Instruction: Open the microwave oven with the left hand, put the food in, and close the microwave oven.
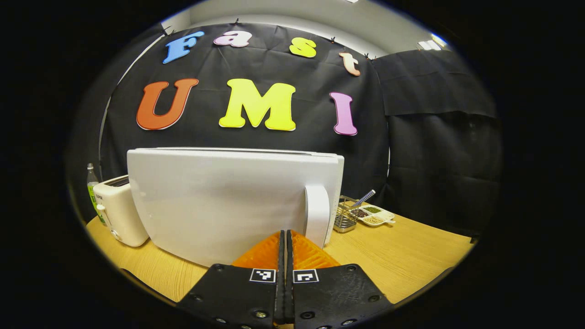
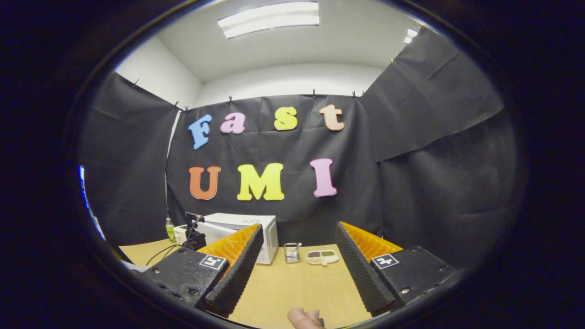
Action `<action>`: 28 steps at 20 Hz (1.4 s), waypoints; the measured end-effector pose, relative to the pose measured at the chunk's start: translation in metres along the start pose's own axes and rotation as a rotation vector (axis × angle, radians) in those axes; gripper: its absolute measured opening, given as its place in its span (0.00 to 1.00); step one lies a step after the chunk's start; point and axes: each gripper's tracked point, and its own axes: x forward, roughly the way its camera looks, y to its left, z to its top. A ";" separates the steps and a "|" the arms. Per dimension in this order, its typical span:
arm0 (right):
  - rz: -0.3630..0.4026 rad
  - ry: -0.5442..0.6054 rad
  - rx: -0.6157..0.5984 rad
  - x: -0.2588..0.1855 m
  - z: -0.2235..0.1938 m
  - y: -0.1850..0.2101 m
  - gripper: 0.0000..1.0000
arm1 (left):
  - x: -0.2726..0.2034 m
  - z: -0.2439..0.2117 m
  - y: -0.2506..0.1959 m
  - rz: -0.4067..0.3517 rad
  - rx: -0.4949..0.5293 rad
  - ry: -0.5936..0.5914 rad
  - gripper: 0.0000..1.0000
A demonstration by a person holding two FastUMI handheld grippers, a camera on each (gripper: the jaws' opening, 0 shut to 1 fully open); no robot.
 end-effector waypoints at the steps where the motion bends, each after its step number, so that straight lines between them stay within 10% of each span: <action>1: -0.009 0.001 0.003 0.007 -0.001 -0.003 0.91 | 0.008 0.001 -0.001 0.000 -0.014 -0.002 0.00; 5: -0.012 0.011 0.005 0.029 -0.012 -0.009 1.00 | 0.043 0.006 0.007 0.046 -0.040 0.001 0.00; 6: -0.010 0.021 0.007 0.033 -0.017 -0.011 0.91 | 0.049 0.009 0.009 0.054 -0.045 -0.006 0.13; 7: -0.006 0.027 0.014 0.037 -0.021 -0.012 0.91 | 0.055 0.013 0.008 0.052 -0.050 -0.027 0.00; 16: -0.002 0.110 0.056 0.063 -0.058 -0.022 0.92 | 0.083 -0.001 0.020 0.152 -0.068 0.031 0.01; 27: -0.082 0.161 0.068 0.049 -0.065 -0.026 1.00 | -0.037 0.057 -0.028 0.105 -0.034 0.015 0.00; 28: -0.089 0.161 0.064 0.047 -0.063 -0.025 1.00 | -0.055 0.067 -0.030 0.125 -0.049 -0.008 0.15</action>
